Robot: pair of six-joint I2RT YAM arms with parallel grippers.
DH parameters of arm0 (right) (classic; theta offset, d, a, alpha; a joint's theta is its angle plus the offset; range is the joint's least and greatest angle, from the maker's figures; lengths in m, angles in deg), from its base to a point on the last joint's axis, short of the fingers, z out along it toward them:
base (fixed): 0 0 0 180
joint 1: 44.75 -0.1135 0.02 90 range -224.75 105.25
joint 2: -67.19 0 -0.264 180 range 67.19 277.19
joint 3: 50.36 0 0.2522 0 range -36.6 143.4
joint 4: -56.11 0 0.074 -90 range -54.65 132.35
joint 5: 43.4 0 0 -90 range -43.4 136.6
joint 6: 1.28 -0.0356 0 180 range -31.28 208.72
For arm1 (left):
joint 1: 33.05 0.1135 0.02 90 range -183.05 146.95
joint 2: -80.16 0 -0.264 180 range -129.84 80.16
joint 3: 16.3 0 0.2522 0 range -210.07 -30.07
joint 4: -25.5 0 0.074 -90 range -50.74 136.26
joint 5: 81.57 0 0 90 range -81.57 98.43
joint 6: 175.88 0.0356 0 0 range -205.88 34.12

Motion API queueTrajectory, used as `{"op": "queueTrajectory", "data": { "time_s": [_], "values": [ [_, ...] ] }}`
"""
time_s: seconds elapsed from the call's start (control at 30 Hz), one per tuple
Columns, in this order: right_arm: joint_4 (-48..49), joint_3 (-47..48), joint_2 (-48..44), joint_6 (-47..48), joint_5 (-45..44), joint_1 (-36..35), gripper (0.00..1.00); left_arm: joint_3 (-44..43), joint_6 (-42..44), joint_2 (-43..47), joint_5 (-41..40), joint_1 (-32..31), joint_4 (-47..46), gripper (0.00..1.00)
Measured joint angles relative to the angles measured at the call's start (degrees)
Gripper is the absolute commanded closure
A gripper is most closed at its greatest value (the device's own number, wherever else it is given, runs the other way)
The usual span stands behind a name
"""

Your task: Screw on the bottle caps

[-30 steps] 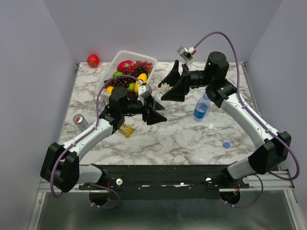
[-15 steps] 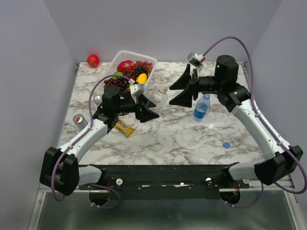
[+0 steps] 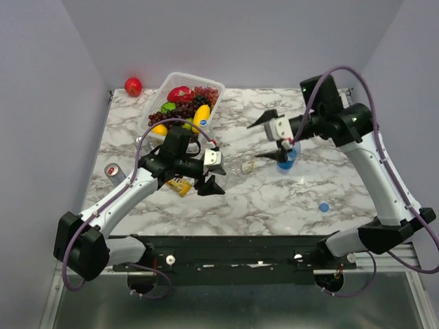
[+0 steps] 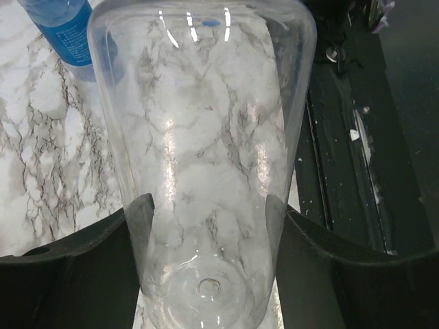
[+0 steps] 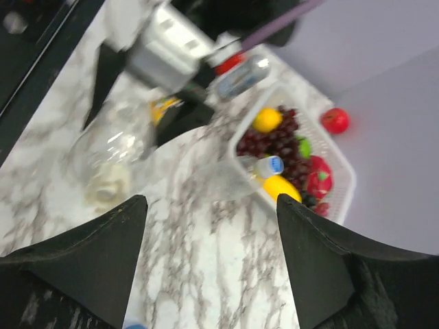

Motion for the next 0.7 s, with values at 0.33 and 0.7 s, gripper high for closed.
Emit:
{"op": "queueTrajectory", "data": {
  "time_s": [0.33, 0.7],
  "values": [
    [-10.4, -18.9, -7.4, 21.7, -7.5, -7.2, 0.26, -0.1, 5.5, 0.0, -1.5, 0.0, 4.4, 1.00],
    [-10.1, -19.6, -7.8, 21.0, -7.5, -8.8, 0.36, -1.3, 6.7, -0.2, -2.1, 0.0, 6.5, 1.00]
  ]
}}
